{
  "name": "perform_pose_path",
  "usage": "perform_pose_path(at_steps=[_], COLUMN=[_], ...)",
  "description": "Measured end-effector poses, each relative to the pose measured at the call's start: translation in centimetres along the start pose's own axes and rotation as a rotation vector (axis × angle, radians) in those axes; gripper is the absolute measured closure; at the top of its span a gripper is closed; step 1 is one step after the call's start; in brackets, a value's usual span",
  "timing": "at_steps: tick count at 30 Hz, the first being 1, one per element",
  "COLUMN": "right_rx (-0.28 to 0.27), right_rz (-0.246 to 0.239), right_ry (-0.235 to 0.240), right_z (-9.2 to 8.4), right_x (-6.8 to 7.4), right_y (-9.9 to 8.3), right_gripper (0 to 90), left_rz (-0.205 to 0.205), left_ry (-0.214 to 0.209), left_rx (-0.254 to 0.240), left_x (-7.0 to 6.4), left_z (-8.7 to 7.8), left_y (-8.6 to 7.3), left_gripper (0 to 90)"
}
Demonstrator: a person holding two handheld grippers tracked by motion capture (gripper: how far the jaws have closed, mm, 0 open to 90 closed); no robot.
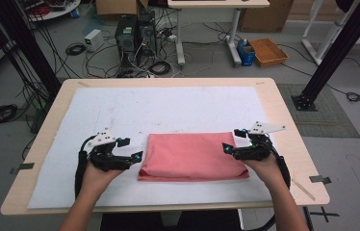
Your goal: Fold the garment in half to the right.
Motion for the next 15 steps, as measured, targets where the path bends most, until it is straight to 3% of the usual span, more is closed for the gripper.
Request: perform_pose_path(at_steps=[5,12,15], right_rx=[0.004,0.014,0.024], right_rz=[-0.004,-0.040,-0.050], right_ry=[-0.003,-0.004,-0.001], right_z=[0.4,1.7,2.1], right_x=[0.1,0.8,1.0], right_y=[0.5,1.2,1.3], right_gripper=[20.6,20.7,20.6], left_rz=[-0.022,-0.102,-0.124], left_ry=[0.003,0.010,-0.006], left_rx=[0.037,0.099,0.120], left_x=[-0.4,-0.4,-0.5], left_z=[0.2,1.3,2.1], left_y=[-0.9,-3.2,-3.8], left_gripper=[22.0,22.0,23.4])
Point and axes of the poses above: each handheld gripper's, and its own axes: z roughly forward along the jaws, y roughly out of its top, x roughly to its left, the point moved 2 cm from there along z, roughly forward along the jaws, and after that the axes turned 14 degrees about -y, right-handed, at the moved point
